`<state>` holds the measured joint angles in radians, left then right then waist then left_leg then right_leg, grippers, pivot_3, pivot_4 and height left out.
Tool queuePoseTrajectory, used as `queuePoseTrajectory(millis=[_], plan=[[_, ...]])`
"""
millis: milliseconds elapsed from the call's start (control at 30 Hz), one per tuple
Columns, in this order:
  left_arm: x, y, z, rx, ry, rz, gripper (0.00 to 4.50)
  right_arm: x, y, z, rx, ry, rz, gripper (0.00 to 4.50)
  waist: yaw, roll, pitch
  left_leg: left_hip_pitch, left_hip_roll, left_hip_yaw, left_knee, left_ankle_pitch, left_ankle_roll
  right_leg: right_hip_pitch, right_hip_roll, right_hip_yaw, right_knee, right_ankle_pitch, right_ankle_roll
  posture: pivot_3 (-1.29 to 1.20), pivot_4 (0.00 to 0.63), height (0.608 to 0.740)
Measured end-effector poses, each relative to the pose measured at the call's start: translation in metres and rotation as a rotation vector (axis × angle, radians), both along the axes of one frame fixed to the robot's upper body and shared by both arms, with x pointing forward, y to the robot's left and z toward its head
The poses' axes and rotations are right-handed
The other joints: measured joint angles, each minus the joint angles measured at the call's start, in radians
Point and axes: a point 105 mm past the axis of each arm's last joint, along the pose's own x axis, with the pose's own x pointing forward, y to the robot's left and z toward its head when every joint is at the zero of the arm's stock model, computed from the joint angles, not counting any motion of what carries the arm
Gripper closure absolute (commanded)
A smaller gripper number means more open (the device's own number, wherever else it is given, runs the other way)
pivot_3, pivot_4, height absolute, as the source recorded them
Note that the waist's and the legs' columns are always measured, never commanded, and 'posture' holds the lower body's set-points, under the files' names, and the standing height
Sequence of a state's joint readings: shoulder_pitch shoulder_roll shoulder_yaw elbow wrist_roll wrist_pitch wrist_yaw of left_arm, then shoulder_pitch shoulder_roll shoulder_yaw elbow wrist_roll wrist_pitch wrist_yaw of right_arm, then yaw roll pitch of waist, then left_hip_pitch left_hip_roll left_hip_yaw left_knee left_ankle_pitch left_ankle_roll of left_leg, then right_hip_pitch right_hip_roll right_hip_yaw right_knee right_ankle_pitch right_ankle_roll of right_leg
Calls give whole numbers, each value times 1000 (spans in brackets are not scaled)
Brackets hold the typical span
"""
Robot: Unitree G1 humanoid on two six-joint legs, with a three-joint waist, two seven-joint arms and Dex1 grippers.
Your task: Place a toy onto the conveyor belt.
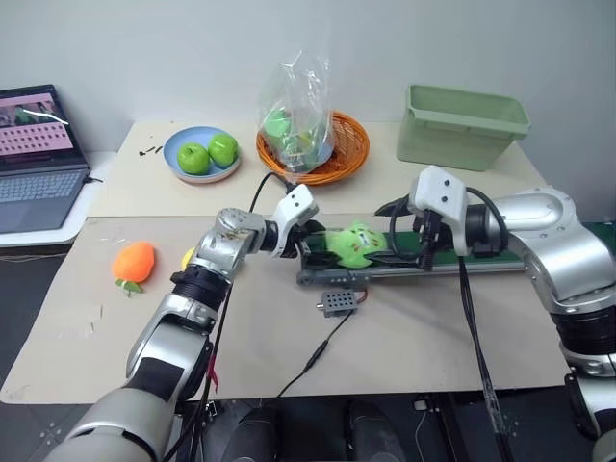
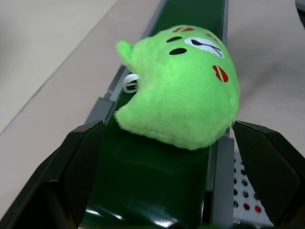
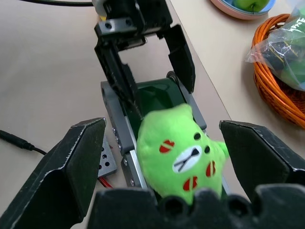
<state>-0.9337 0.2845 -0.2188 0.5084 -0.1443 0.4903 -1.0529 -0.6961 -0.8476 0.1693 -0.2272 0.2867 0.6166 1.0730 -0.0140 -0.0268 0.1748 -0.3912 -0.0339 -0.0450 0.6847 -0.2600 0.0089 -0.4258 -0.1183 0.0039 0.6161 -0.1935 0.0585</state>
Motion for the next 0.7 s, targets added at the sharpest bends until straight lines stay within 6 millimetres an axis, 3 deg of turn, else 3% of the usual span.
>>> queuePoseTrajectory(millis=[200, 300, 467, 700], plan=[[-14, -17, 33, -62, -55, -48, 42, -1, 0, 3, -11, -4, 14, 0, 0, 0, 0, 0, 0, -2, 0, 0, 0, 0, 0, 0, 0, 0, 0, 0, 150, 740], [-16, -13, 47, -91, -84, -40, 42, -3, -5, 3, -40, 7, 16, 0, -1, 0, 0, 0, 0, -2, 0, 0, 0, -1, 0, 1, -2, 0, 0, 0, 150, 740], [-45, 30, 74, -207, -126, -69, 42, -5, -19, 11, -42, 26, 9, 0, -17, 0, 0, 2, 3, 0, 0, 0, 0, -1, 3, 5, -2, 0, 0, 0, 150, 740], [-56, 60, 71, -299, -145, 60, 42, -3, -33, 37, 128, 40, -9, 0, 3, 0, 0, 3, 3, 0, 0, 0, 0, 0, 3, 5, -2, 0, 0, 0, 150, 740]])
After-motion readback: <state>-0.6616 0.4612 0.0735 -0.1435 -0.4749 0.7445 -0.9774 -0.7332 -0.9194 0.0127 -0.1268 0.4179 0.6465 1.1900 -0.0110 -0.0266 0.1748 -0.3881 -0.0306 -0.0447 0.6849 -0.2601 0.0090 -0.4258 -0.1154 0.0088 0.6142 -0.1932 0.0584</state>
